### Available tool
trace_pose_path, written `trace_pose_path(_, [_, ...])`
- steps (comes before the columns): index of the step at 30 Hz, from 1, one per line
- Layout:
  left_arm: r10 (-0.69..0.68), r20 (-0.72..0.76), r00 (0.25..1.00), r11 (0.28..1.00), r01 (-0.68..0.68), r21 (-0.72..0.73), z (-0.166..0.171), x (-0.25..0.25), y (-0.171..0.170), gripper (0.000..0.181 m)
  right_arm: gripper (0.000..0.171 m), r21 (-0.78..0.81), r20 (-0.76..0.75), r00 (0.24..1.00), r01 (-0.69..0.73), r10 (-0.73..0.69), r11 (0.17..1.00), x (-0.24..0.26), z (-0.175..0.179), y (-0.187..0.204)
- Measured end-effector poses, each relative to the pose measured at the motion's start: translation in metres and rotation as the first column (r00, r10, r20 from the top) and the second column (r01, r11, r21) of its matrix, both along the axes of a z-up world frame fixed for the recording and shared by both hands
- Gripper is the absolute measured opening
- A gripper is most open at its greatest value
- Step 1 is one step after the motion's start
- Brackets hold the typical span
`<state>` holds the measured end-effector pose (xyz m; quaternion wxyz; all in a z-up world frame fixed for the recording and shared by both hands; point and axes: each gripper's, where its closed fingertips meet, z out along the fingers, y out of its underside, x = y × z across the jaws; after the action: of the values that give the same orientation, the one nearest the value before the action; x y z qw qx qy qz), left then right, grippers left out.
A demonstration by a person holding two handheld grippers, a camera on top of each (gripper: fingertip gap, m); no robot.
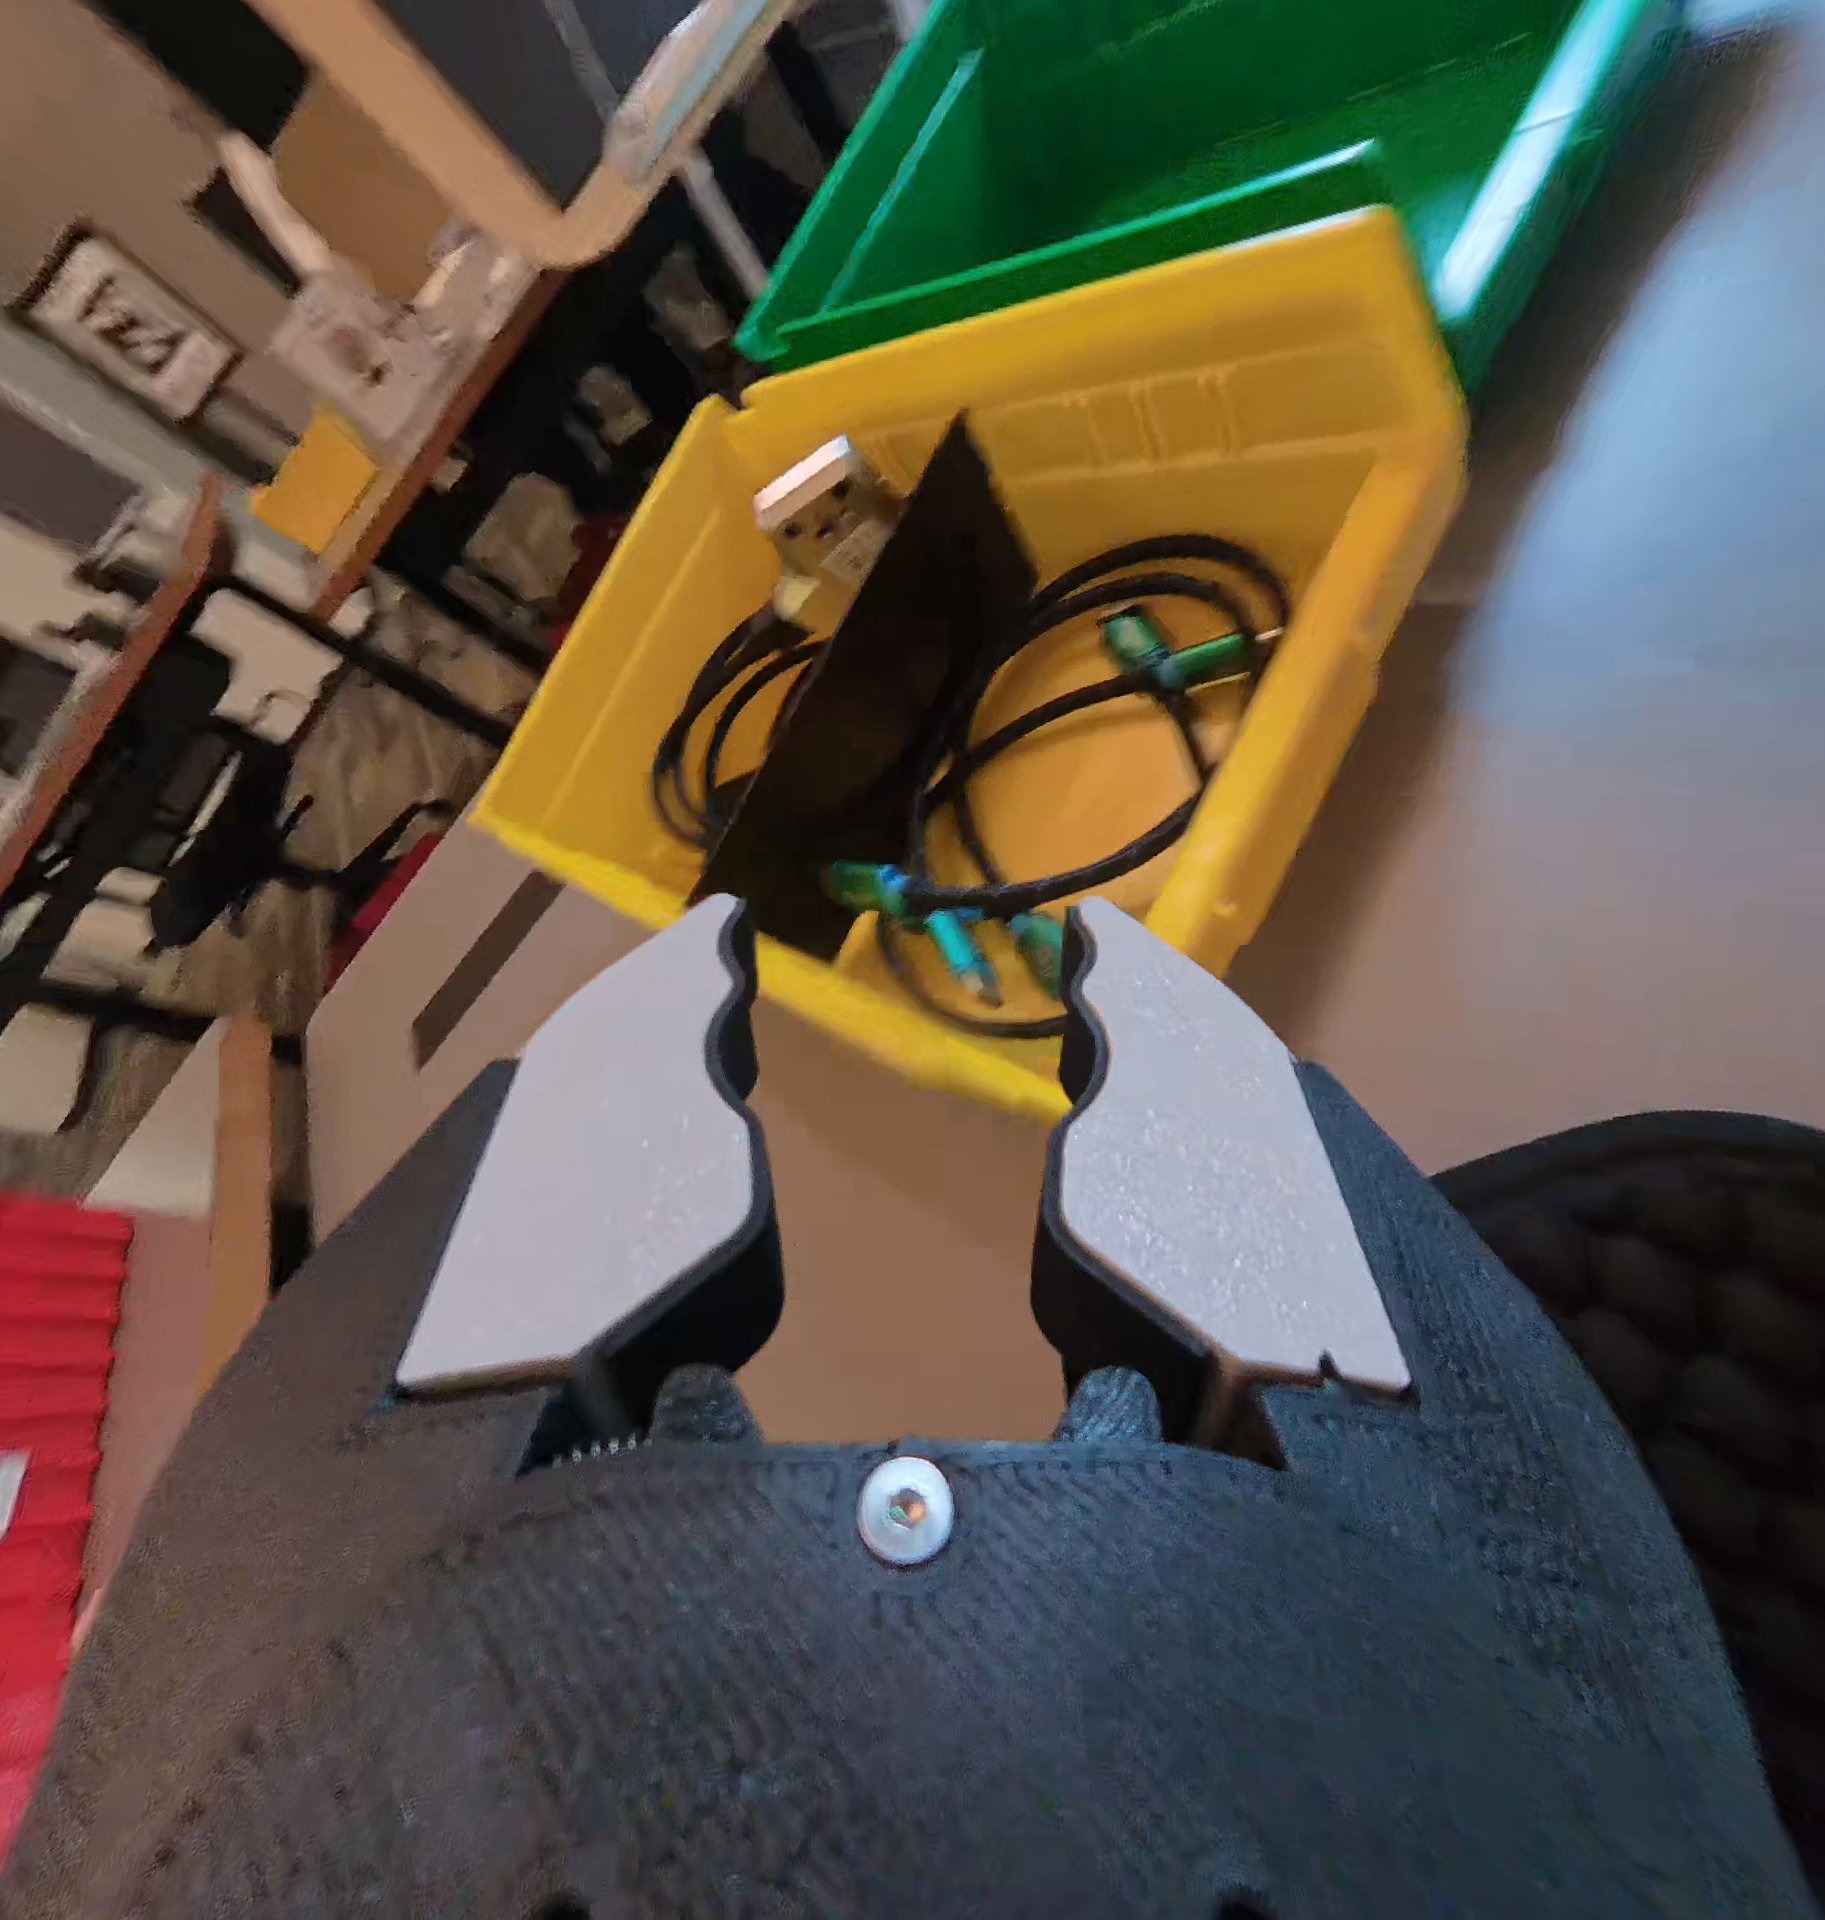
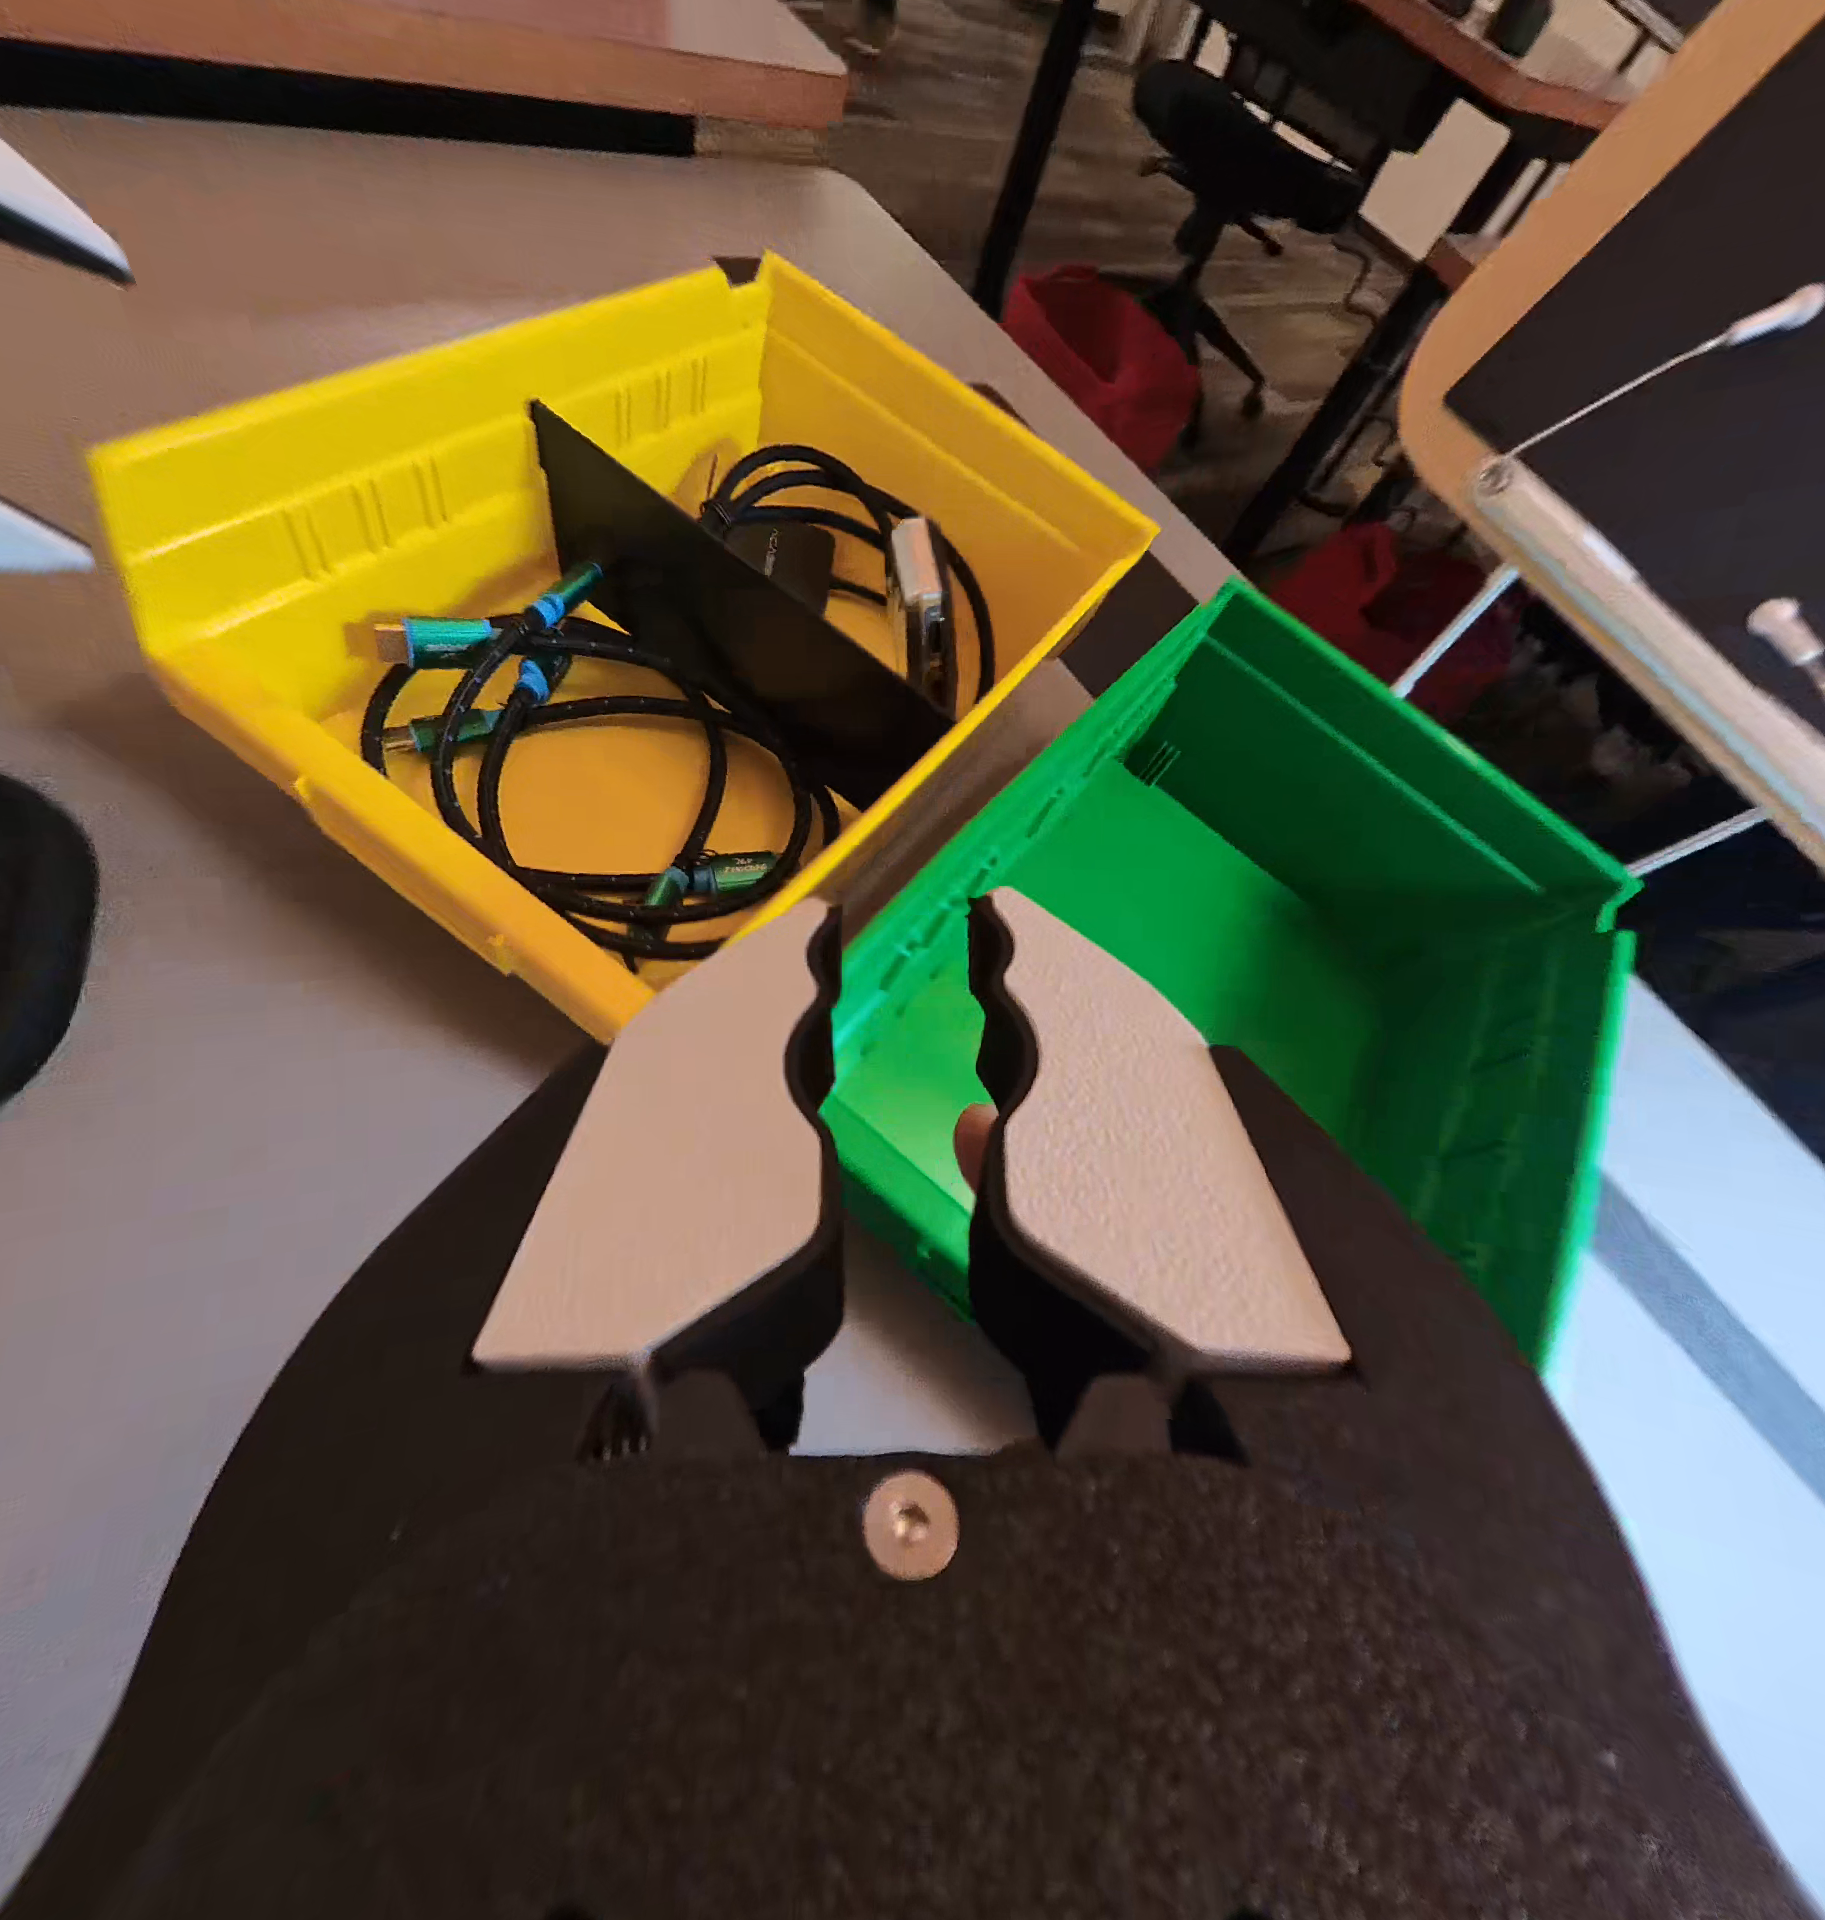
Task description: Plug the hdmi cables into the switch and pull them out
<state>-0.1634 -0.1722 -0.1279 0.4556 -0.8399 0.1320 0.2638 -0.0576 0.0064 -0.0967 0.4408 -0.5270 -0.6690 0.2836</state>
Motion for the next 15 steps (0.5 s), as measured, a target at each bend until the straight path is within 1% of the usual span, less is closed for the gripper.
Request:
trace_pose_path(2, [-0.116, 0.039, 0.992, 0.990, 0.119, -0.070, -0.007, 0.029, 0.019, 0.059, 0.029, 0.043, 0.047, 0.997, -0.058, 0.056, 0.997, 0.017, 0.017, 0.014])
trace_pose_path(3, [-0.154, 0.046, 0.987, 0.980, 0.159, -0.122, -0.016, 0.040, 0.030, 0.061, 0.034, 0.071, 0.095, 0.992, -0.094, 0.088, 0.993, 0.024, 0.017, 0.019])
trace_pose_path(4, [-0.174, 0.024, 0.985, 0.966, 0.175, -0.189, -0.027, 0.047, 0.040, 0.065, 0.038, 0.099, 0.162, 0.979, -0.139, 0.122, 0.985, 0.030, 0.010, 0.024])
trace_pose_path(5, [-0.188, -0.033, 0.982, 0.950, 0.173, -0.259, -0.037, 0.049, 0.049, 0.067, 0.042, 0.126, 0.255, 0.956, -0.183, 0.146, 0.975, 0.035, -0.005, 0.030])
trace_pose_path(7, [-0.223, -0.145, 0.964, 0.909, 0.151, -0.388, -0.058, 0.047, 0.064, 0.066, 0.050, 0.202, 0.423, 0.895, -0.243, 0.139, 0.949, 0.040, -0.043, 0.051])
trace_pose_path(8, [-0.239, -0.153, 0.959, 0.886, 0.150, -0.438, -0.070, 0.047, 0.072, 0.065, 0.055, 0.228, 0.488, 0.863, -0.271, 0.131, 0.935, 0.042, -0.062, 0.061])
trace_pose_path(9, [-0.257, -0.128, 0.958, 0.861, 0.167, -0.480, -0.082, 0.049, 0.078, 0.064, 0.059, 0.240, 0.534, 0.836, -0.291, 0.125, 0.926, 0.042, -0.080, 0.070])
trace_pose_path(11, [-0.281, -0.066, 0.957, 0.810, 0.199, -0.552, -0.104, 0.051, 0.087, 0.058, 0.047, 0.230, 0.557, 0.816, -0.334, 0.158, 0.914, 0.035, -0.108, 0.077])
trace_pose_path(12, [-0.282, -0.087, 0.956, 0.799, 0.183, -0.573, -0.111, 0.045, 0.092, 0.050, 0.041, 0.210, 0.570, 0.799, -0.366, 0.191, 0.907, 0.035, -0.120, 0.075])
trace_pose_path(13, [-0.288, -0.099, 0.953, 0.788, 0.177, -0.590, -0.115, 0.041, 0.094, 0.051, 0.035, 0.189, 0.574, 0.787, -0.397, 0.226, 0.898, 0.036, -0.128, 0.071])
trace_pose_path(14, [-0.286, -0.054, 0.957, 0.776, 0.198, -0.598, -0.120, 0.045, 0.093, 0.036, 0.029, 0.179, 0.539, 0.804, -0.400, 0.250, 0.899, 0.036, -0.126, 0.066])
trace_pose_path(15, [-0.271, -0.035, 0.962, 0.795, 0.203, -0.572, -0.119, 0.045, 0.094, 0.034, 0.023, 0.194, 0.520, 0.818, -0.393, 0.245, 0.899, 0.038, -0.123, 0.065])
